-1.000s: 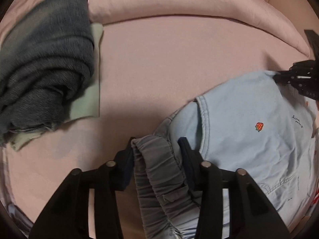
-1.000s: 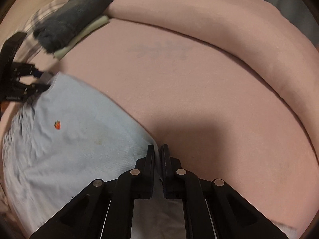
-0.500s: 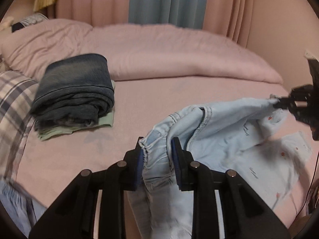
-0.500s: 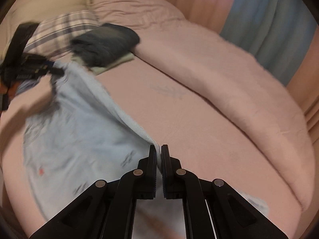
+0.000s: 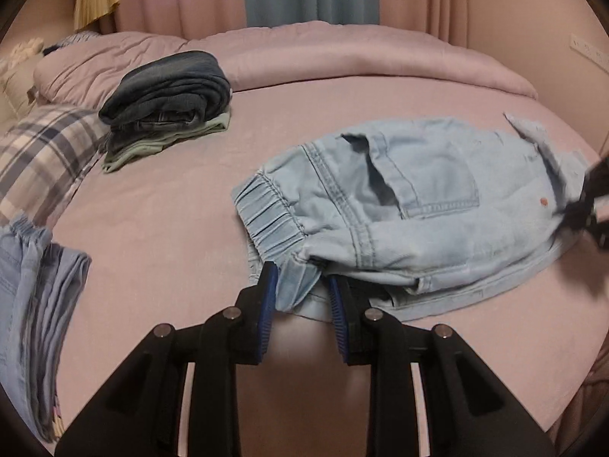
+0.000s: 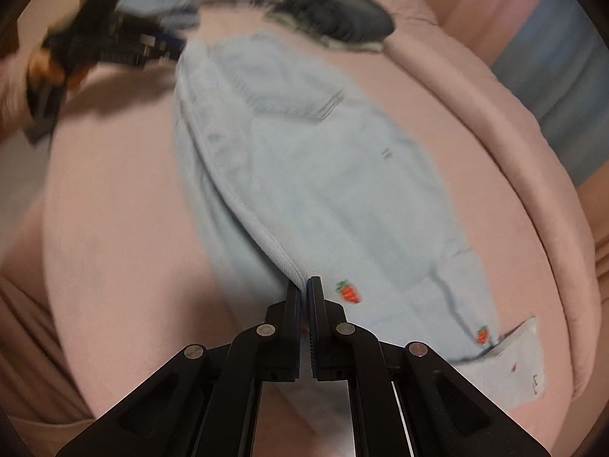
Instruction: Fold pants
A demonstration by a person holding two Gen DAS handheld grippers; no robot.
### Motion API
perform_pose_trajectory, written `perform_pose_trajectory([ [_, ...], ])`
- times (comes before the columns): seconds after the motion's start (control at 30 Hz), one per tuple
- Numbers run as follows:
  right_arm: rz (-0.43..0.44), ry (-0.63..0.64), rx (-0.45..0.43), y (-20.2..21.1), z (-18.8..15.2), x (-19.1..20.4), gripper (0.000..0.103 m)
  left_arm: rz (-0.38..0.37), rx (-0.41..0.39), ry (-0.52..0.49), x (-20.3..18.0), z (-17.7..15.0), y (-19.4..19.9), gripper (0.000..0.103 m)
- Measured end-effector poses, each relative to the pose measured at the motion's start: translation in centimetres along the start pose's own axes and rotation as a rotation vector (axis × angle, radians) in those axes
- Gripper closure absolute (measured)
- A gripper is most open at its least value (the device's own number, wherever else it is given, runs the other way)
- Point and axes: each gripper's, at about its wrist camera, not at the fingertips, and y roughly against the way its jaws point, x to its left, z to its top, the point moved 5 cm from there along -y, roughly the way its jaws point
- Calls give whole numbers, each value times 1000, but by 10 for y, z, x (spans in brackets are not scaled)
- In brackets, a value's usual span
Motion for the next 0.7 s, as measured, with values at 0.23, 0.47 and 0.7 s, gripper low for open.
perform_pose_trajectory([
  [0.23, -18, -12, 42, -16, 10, 3, 96, 141, 85, 71, 27, -17, -4, 51],
  [0.47, 143, -279, -112, 26, 14, -34, 63, 87, -62, 247, 41, -5, 52, 43],
  [0.7, 151, -455, 27, -40, -6, -43, 62, -122, -59, 132, -60, 37, 13, 38],
])
